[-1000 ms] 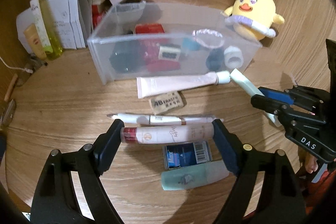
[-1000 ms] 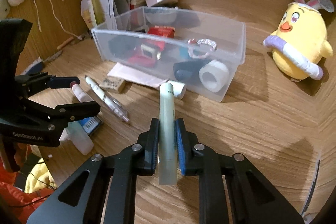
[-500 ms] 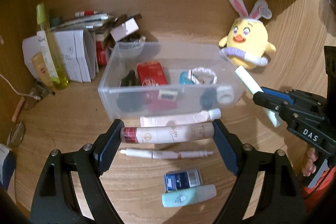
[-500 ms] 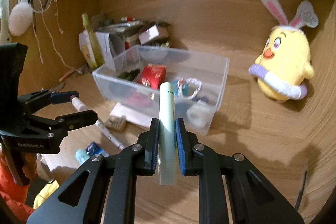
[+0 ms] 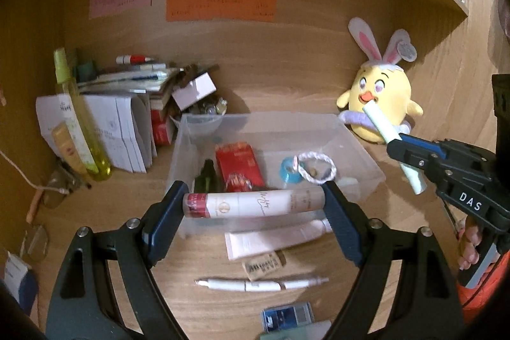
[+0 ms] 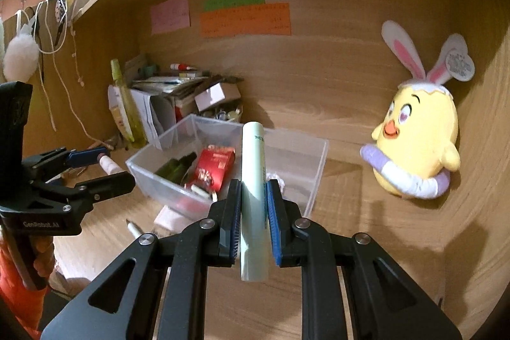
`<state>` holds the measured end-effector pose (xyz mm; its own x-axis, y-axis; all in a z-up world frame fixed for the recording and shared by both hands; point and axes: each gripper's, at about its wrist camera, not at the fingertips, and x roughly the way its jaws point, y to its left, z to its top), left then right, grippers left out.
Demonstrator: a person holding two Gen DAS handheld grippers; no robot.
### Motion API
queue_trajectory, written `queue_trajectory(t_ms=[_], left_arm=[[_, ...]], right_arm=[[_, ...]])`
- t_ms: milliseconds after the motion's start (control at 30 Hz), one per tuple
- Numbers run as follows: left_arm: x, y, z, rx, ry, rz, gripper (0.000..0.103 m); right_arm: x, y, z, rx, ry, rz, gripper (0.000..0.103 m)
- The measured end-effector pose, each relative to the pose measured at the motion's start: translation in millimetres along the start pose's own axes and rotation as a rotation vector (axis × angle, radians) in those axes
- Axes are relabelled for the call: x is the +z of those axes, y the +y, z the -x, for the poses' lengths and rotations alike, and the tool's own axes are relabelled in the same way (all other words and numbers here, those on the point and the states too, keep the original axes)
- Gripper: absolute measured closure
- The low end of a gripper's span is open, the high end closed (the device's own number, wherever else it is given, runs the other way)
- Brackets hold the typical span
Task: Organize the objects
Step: 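Carry the pink-white cylinder and pale green tube over the clear box and lower them, then open both tools in the box and withdraw toward the remaining desk items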
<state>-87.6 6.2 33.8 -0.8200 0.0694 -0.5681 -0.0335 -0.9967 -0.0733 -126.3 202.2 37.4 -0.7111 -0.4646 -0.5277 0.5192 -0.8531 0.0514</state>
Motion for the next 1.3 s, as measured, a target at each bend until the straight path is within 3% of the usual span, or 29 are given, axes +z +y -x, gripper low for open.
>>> queue_trajectory(t_ms=[267,633,1067,1300], left_arm=[[17,8,-14,0.010,-0.006,-0.002,0.019],[20,17,-53,-0.001,0.065,0.020,0.019],[14,23,-84,0.000,0.124,0.044,0.019],[9,22,-96,0.000,0.150,0.036,0.019]], right_arm=[[17,-2,-31,0.023,0.015,-0.029,0.089],[37,-5,-70,0.007,0.045,-0.026,0.089],[20,0,-117,-0.039,0.139,0.005,0.089],[11,4,-130,-0.009,0.189,0.020,0.089]])
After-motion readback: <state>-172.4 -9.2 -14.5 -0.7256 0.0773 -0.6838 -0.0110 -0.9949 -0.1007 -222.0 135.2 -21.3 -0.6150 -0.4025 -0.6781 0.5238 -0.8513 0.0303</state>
